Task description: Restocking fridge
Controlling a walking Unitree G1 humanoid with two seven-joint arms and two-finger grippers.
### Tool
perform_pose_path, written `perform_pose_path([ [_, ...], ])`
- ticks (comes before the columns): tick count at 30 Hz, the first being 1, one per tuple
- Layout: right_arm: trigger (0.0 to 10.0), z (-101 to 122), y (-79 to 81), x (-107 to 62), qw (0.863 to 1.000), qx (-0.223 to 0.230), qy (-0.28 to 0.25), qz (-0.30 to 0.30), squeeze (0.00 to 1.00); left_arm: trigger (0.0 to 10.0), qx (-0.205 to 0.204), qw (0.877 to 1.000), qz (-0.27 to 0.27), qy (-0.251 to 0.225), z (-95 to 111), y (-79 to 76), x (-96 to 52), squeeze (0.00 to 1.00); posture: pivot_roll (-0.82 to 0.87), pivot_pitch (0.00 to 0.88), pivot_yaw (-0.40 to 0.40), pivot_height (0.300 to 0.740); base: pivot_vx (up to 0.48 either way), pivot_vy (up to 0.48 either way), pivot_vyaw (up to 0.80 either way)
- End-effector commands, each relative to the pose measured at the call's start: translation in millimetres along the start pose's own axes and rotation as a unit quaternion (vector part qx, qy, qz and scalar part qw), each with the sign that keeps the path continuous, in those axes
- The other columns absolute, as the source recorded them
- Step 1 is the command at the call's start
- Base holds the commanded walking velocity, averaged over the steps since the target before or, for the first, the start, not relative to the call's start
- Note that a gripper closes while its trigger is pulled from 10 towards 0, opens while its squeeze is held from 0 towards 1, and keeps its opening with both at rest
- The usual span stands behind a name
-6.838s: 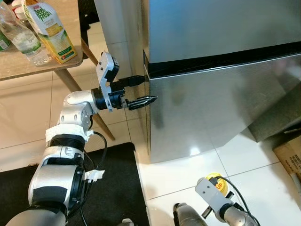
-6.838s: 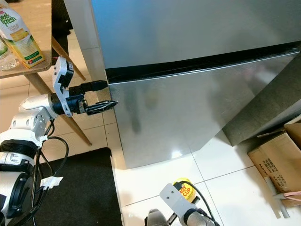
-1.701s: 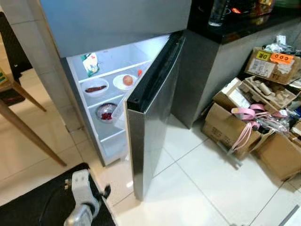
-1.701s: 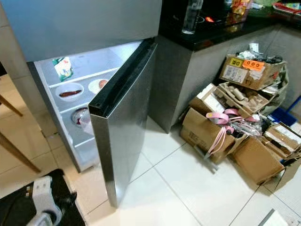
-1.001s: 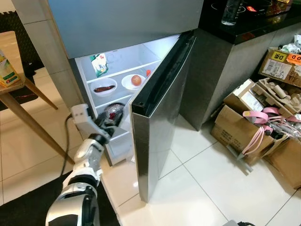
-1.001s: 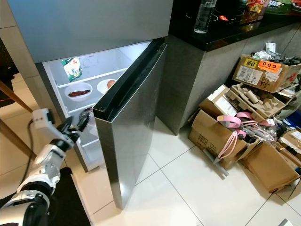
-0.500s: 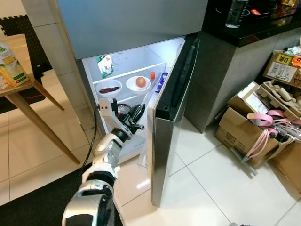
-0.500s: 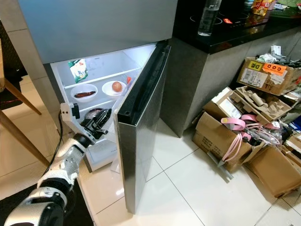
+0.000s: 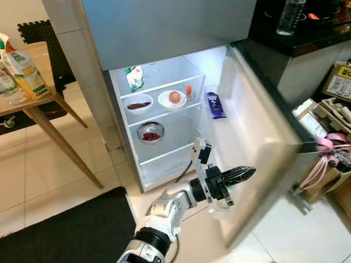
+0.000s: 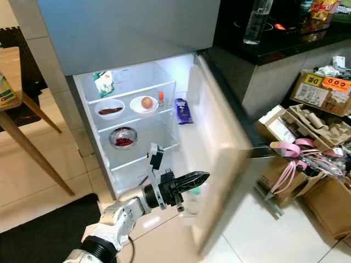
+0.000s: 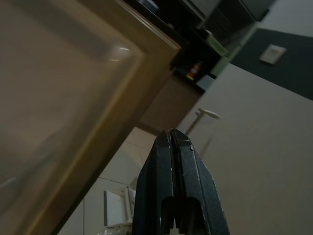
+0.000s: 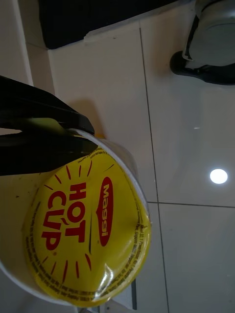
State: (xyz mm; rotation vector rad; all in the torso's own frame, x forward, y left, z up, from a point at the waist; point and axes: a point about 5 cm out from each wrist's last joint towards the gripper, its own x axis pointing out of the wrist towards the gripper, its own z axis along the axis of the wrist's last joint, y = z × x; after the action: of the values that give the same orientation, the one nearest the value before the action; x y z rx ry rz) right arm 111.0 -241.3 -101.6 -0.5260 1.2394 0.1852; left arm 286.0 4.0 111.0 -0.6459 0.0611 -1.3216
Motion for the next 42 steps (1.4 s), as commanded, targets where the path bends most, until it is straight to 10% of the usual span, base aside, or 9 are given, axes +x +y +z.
perform_pose_path([
  [1, 10.0, -0.7, 0.5, 0.0, 1.000, 0.004, 0.001, -0.002, 0.00, 10.0, -0.010, 0.999, 0.031, -0.011, -7.2, 1.8, -0.5, 0.00, -0.13, 0.062, 0.010, 0.740, 0.000, 0.000, 0.00],
  [11, 10.0, 2.2, 3.5, 0.2, 1.000, 0.007, -0.010, 0.004, 0.00, 10.0, 0.007, 0.961, 0.275, 0.018, -25.3, 41.8, -91.1, 0.00, -0.12, 0.064, 0.013, 0.740, 0.000, 0.000, 0.00],
  [15, 10.0, 16.9, 2.3, 0.9, 0.999, -0.001, -0.040, 0.005, 0.00, 10.0, 0.009, 0.879, 0.469, 0.078, -53.0, 52.3, -175.2, 0.00, -0.11, 0.061, 0.009, 0.740, 0.000, 0.000, 0.00],
  [16, 10.0, 16.9, 2.3, 0.9, 0.999, -0.001, -0.040, 0.005, 0.00, 10.0, 0.009, 0.879, 0.469, 0.078, -53.0, 52.3, -175.2, 0.00, -0.11, 0.061, 0.009, 0.740, 0.000, 0.000, 0.00],
  [18, 10.0, 26.5, 0.6, 1.1, 0.998, -0.005, -0.057, 0.005, 0.00, 10.0, -0.007, 0.823, 0.557, 0.113, -69.3, 45.9, -217.6, 0.00, -0.11, 0.059, 0.005, 0.740, 0.000, 0.000, 0.00],
  [21, 10.0, 30.4, -0.1, 1.1, 0.998, -0.007, -0.063, 0.005, 0.00, 10.0, -0.014, 0.801, 0.585, 0.130, -77.0, 40.9, -232.9, 0.00, -0.11, 0.059, 0.005, 0.740, 0.000, 0.000, 0.00],
  [24, 10.0, 44.6, -1.0, 0.8, 0.996, -0.019, -0.089, 0.017, 0.00, 10.0, -0.038, 0.732, 0.656, 0.183, -104.0, 18.0, -276.0, 0.00, -0.10, 0.051, 0.001, 0.740, 0.000, 0.000, 0.00],
  [35, 10.0, 57.0, 1.7, 0.5, 0.993, -0.029, -0.107, 0.032, 0.00, 10.0, -0.077, 0.659, 0.709, 0.238, -140.5, -16.5, -307.6, 0.00, -0.09, 0.024, -0.005, 0.740, 0.000, 0.000, 0.64],
  [42, 10.0, 59.4, -0.3, 0.2, 0.993, -0.030, -0.111, 0.034, 0.00, 10.0, -0.088, 0.651, 0.715, 0.239, -146.4, -20.7, -308.0, 0.00, -0.09, 0.019, -0.007, 0.740, 0.000, 0.000, 0.77],
])
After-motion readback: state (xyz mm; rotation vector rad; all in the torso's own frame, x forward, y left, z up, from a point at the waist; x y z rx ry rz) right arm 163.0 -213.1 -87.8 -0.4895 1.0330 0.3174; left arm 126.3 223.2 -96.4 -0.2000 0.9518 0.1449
